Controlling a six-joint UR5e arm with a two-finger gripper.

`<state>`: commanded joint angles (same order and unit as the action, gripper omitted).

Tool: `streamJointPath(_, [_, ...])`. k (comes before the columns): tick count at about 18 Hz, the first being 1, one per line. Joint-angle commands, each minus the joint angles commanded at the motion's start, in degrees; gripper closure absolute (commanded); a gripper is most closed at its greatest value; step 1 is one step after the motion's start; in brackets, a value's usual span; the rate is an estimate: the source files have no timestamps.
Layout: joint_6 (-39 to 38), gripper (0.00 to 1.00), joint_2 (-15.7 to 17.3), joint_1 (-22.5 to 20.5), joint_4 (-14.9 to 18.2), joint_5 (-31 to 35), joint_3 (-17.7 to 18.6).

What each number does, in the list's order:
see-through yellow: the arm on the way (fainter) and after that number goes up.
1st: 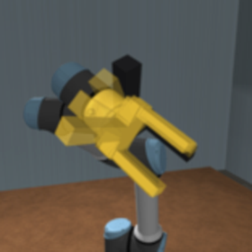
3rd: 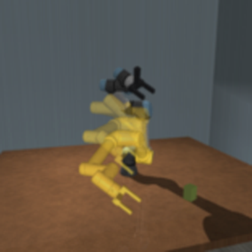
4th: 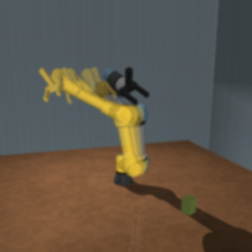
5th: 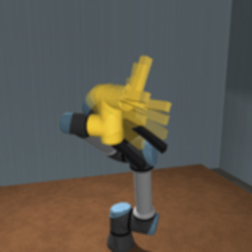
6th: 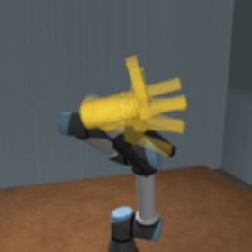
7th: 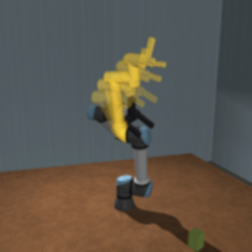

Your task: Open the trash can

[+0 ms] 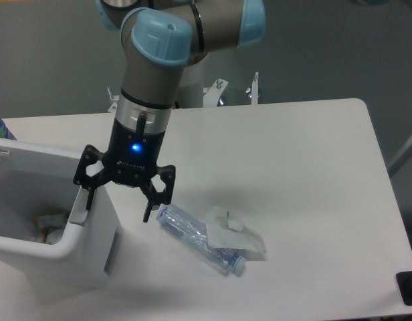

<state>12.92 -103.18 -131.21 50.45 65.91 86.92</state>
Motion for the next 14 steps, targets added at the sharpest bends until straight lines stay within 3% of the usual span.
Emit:
streamJointPath(4, [2.71, 0.0, -0.09, -4.66, 0.0, 6.33, 0.09])
streamJointPath(14, [21.24, 0.0, -1.41, -17.49, 0.79, 10.02, -0.7])
